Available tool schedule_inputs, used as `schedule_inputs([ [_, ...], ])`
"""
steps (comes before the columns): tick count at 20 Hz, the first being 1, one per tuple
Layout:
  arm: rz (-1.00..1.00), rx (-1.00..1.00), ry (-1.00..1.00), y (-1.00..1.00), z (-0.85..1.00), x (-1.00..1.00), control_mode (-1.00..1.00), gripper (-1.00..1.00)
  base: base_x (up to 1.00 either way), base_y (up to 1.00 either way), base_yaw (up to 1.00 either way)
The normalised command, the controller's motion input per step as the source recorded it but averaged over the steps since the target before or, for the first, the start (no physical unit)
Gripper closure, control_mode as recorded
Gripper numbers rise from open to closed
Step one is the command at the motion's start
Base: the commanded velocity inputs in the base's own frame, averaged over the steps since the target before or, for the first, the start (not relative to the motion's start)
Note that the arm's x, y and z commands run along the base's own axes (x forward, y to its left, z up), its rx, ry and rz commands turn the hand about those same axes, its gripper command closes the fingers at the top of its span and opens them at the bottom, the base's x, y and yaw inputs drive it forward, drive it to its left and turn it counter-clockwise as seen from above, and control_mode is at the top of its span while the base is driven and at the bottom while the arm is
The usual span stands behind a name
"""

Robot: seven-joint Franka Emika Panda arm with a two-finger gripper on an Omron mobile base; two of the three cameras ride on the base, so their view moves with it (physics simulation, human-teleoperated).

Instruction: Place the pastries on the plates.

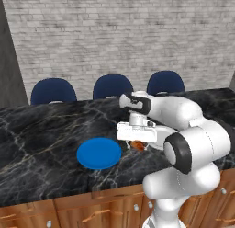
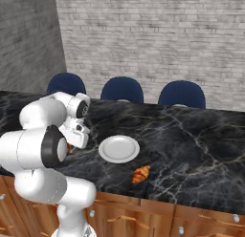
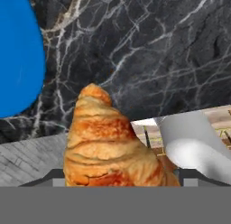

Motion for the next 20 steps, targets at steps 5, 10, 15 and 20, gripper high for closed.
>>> schedule_inputs([
  [5,0.01,-0.19,-0.05,0.89,0.48,0.12,-1.00,1.00,0.00,0.00,0.00],
  [10,0.21,-0.24,-0.05,0.40,0.00,0.43,-1.00,1.00,0.00,0.00,0.00],
  [15,0.16,0.00,0.00,0.36,-0.27,0.59,-1.00,1.00,0.00,0.00,0.00],
  [20,0.10,0.30,-0.11,0.08,-0.76,0.40,-1.00,1.00,0.00,0.00,0.00],
])
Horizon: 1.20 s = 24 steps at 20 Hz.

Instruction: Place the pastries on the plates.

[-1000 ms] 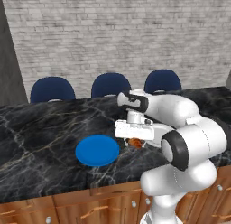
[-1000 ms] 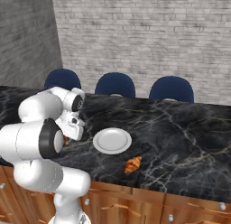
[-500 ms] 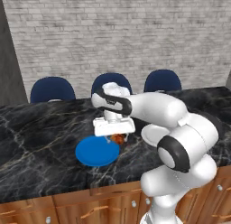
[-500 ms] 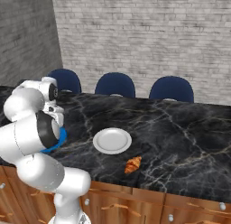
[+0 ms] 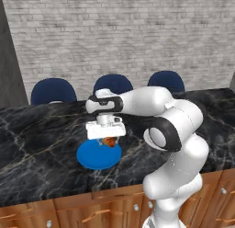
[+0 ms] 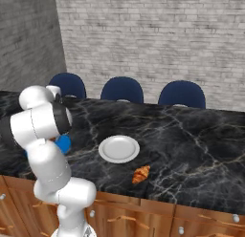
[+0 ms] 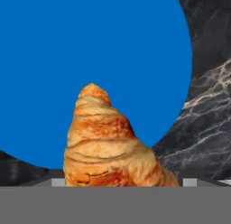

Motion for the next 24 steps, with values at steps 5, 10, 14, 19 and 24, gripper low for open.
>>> schedule_inputs([
  [5,0.01,0.11,-0.23,0.37,-0.44,0.15,-1.00,1.00,0.00,0.00,0.00],
  [10,0.00,0.03,-0.09,0.18,-0.51,0.03,-1.00,1.00,0.00,0.00,0.00],
  [14,0.00,0.00,-0.12,0.15,-0.54,0.09,-1.00,-1.00,0.00,0.00,0.00],
  [19,0.00,0.01,-0.06,0.06,0.08,0.01,-1.00,-1.00,0.00,0.00,0.00],
  [24,0.06,0.00,-0.09,0.02,0.38,-0.04,-1.00,-1.00,0.00,0.00,0.00],
])
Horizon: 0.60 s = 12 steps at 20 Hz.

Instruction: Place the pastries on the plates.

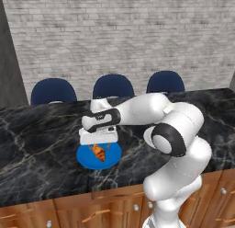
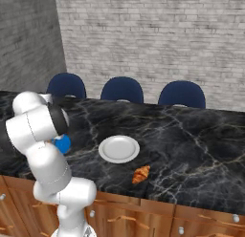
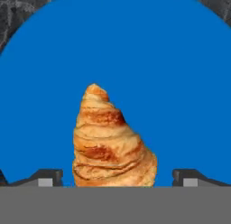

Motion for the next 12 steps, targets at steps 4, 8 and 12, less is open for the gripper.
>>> schedule_inputs([
  [4,0.16,-0.04,-0.12,0.01,0.14,-0.07,-1.00,-1.00,0.00,0.00,0.00],
  [8,0.14,-0.03,-0.19,-0.05,1.00,-0.06,-1.00,-1.00,0.00,0.00,0.00],
  [12,0.01,0.00,0.01,-0.89,0.51,-0.21,-1.00,-1.00,0.00,0.00,0.00],
])
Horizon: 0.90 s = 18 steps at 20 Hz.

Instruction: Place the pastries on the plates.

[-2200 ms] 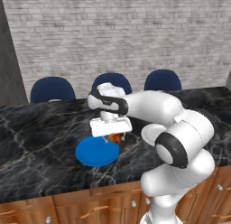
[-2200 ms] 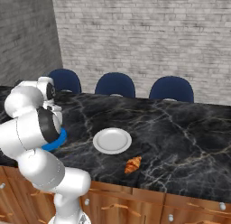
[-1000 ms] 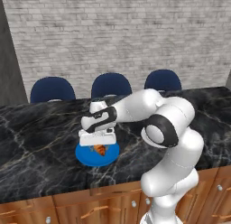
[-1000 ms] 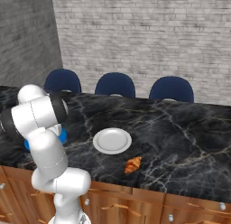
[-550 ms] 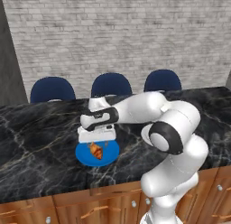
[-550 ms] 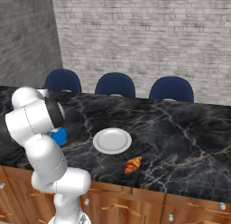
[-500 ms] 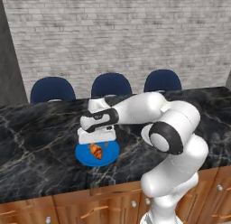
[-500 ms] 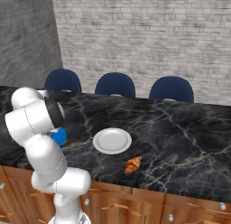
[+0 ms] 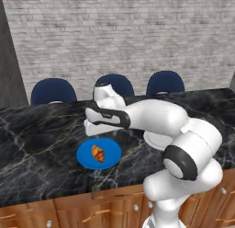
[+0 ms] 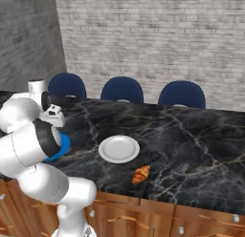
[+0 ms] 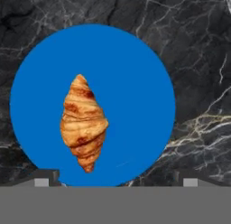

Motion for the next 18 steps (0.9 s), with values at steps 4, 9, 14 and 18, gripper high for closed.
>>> schedule_inputs([
  [4,0.00,0.04,0.04,-1.00,0.20,-0.38,-1.00,-1.00,0.00,0.00,0.00],
  [9,0.00,0.02,0.04,-1.00,0.15,-0.57,-1.00,-1.00,0.00,0.00,0.00],
  [14,-0.01,0.06,0.02,-1.00,0.00,-0.60,-1.00,-1.00,0.00,0.00,0.00],
  [18,-0.02,0.04,0.01,-1.00,0.10,-0.17,-1.00,-1.00,0.00,0.00,0.00],
])
